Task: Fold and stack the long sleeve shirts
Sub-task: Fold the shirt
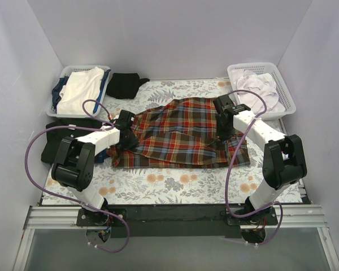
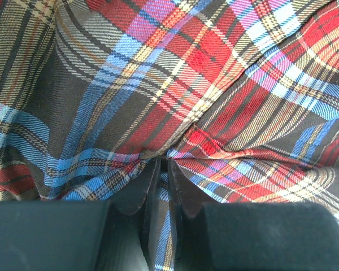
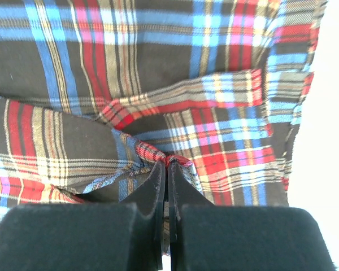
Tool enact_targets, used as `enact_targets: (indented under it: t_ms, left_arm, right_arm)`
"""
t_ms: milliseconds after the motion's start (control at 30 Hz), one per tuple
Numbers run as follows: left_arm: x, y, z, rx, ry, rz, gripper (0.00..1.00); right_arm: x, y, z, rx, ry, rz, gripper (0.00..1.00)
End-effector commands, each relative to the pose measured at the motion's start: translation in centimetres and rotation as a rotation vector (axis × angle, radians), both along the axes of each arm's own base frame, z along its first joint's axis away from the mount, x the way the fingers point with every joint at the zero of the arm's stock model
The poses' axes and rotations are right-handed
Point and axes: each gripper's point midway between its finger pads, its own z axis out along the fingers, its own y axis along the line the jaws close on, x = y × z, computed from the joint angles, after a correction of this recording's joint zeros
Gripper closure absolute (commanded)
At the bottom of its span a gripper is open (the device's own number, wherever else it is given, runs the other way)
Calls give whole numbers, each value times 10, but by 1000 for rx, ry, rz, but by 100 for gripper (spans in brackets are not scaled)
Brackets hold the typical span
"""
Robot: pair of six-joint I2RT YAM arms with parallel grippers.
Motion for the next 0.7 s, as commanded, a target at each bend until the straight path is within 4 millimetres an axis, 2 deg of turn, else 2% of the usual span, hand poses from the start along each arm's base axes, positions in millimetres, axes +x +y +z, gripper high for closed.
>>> enact_targets:
  t_ms: [0,167,300,367,433,533,667]
  left_arm:
    - [-45,29,-36,135,185,14,92]
    - [-46,29,-34,132,181,15,92]
    - [-46,28,-33,130,179,13,92]
    - [-44,28,-30,124,168,16,92]
    - [-41,25,-26,108,152,13,88]
    - [-34,21,-12,84,104,-1,79]
    - [-19,13,18,50,17,-37,60]
  right_arm:
    - [12,-16,26,-54,-76,-32,99]
    - [33,-26,33,-57,-143,-78,99]
    - [37,-25,28,-35,-127,-74,99]
    - [33,-24,21,-31,-95,-65,86]
    - [26,-21,17,-17,-72,-54,67]
    - [23,-21,25,-4,-94,-58,51]
    - [30,-19,52,25,-171,-65,50]
